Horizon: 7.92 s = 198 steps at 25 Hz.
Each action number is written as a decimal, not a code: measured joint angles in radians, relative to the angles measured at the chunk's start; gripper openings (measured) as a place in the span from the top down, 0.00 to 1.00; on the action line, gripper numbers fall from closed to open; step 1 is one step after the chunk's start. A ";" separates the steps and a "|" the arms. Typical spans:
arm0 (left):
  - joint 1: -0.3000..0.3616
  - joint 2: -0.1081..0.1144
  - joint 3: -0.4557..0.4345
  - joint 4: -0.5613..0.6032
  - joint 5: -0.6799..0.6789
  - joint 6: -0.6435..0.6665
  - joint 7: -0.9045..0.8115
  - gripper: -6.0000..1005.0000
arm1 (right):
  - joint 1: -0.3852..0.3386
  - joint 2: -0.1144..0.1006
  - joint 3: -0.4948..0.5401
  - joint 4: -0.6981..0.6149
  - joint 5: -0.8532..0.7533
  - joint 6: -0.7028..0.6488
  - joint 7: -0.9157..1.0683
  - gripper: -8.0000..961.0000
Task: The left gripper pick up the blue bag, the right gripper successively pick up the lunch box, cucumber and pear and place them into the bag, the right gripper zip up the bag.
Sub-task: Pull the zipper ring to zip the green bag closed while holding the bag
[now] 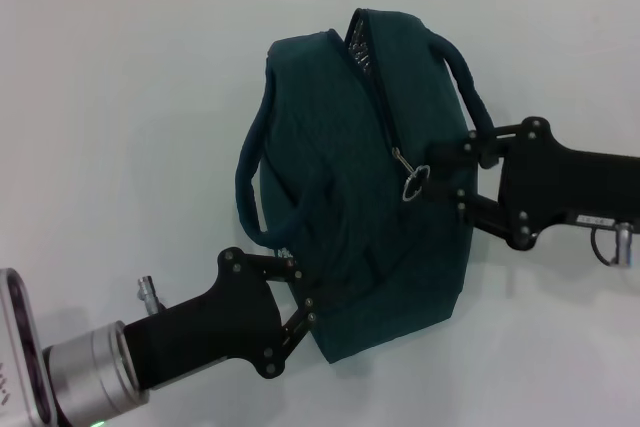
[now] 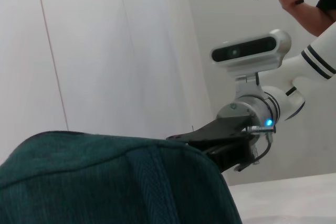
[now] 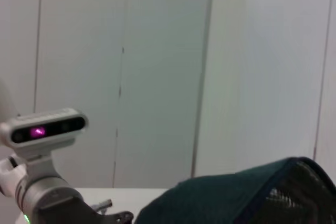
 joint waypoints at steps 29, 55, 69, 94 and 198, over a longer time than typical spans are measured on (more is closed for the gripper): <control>-0.004 0.001 0.000 0.000 0.001 0.002 0.000 0.91 | 0.060 -0.005 -0.066 0.027 -0.054 0.000 0.046 0.70; 0.003 0.001 0.000 0.000 0.000 0.002 0.003 0.91 | 0.067 0.009 -0.104 0.069 0.068 0.053 0.017 0.91; -0.005 0.004 0.023 0.000 0.019 -0.015 0.003 0.91 | 0.040 0.011 -0.107 0.076 0.149 0.020 -0.173 0.97; -0.001 0.006 0.111 0.000 0.072 -0.025 0.038 0.90 | 0.006 0.012 -0.347 0.093 0.661 0.089 -0.628 0.97; -0.135 -0.013 0.114 -0.077 -0.242 0.114 -0.287 0.76 | -0.029 0.012 -0.542 0.120 0.838 0.064 -0.780 0.97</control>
